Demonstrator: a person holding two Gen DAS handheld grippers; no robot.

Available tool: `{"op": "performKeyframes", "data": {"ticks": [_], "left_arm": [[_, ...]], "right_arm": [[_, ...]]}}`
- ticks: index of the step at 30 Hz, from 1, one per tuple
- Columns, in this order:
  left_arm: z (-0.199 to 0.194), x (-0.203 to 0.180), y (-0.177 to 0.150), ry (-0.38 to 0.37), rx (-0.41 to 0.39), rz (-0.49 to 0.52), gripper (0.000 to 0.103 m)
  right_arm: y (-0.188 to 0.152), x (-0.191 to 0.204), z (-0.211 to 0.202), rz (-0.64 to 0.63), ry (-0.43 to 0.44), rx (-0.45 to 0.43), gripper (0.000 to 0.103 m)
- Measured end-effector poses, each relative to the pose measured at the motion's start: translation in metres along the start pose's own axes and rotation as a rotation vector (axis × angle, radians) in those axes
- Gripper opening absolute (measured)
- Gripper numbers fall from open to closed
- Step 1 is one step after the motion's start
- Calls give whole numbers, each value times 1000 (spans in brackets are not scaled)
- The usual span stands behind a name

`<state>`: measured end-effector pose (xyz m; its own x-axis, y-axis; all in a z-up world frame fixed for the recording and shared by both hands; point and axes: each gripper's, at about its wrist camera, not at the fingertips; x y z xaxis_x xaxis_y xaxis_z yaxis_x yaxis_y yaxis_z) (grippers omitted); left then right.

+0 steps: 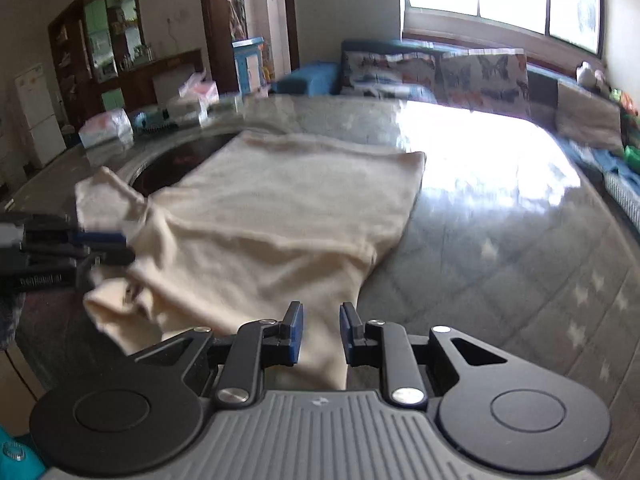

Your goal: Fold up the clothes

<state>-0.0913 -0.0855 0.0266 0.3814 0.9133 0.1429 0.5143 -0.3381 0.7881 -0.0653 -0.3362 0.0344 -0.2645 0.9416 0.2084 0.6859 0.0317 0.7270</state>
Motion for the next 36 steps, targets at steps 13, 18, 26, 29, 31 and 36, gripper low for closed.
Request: {"op": "performKeyframes", "data": {"ticks": [13, 18, 26, 29, 31, 36], "left_arm": [[-19, 5, 3, 90, 10, 2, 9], [-2, 5, 8, 58, 17, -20, 10], [26, 5, 15, 7, 29, -53, 12], [17, 13, 9, 9, 18, -64, 12], [7, 21, 4, 28, 7, -74, 16], [-7, 51, -8, 114, 18, -155, 17]], "right_arm": [[17, -2, 42, -39, 6, 0, 19], [17, -3, 43, -29, -4, -1, 19], [15, 1, 46, -43, -35, 6, 20], [18, 6, 45, -72, -49, 9, 20], [20, 15, 43, -106, -39, 4, 20], [23, 53, 50, -182, 55, 26, 20]]}}
Point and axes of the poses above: each gripper's, at about its wrist camera, not at the fingertips, and z roughly the way its jaws point, x to its left, y to its top, and after that the axes turned 11 degrees about z, right-handed
